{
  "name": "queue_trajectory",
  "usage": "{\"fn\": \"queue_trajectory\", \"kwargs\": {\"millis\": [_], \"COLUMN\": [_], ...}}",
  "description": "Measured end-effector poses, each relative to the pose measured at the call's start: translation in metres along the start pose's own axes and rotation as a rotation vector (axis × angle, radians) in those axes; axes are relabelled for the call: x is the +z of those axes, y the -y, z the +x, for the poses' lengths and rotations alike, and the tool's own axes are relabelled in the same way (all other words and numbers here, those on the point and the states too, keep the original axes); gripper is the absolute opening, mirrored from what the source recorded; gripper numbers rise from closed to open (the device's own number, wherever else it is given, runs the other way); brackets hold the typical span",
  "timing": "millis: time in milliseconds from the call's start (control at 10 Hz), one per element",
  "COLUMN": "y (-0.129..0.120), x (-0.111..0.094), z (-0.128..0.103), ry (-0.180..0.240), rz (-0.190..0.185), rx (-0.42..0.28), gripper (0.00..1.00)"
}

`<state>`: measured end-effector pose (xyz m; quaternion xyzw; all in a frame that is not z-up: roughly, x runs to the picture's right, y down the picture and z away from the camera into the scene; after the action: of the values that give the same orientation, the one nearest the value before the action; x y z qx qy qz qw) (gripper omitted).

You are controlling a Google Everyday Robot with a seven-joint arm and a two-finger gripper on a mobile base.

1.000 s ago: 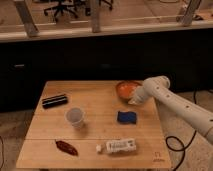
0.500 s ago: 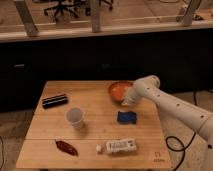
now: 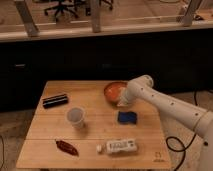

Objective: Drag the ceramic bowl in a circle

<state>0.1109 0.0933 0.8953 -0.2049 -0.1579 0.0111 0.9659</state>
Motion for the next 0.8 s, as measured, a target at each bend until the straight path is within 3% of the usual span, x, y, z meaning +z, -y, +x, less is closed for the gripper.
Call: {"fn": "queue_trajectory", "kwargs": {"millis": [100,200,500,800], "y": [0.000,-0.003,-0.009,-0.010], "x": [-0.007,-0.017,-0.038,-0.049], "z": [0.017,0.048,0.113,0.144], "ry": [-0.001,-0.003,-0.002,-0.007], "rz": [-0.002,-0.003,-0.004,-0.005], "rx": [-0.001,-0.006,-0.013,-0.038], "gripper": [0.08,0.02,0.00,0.00]}}
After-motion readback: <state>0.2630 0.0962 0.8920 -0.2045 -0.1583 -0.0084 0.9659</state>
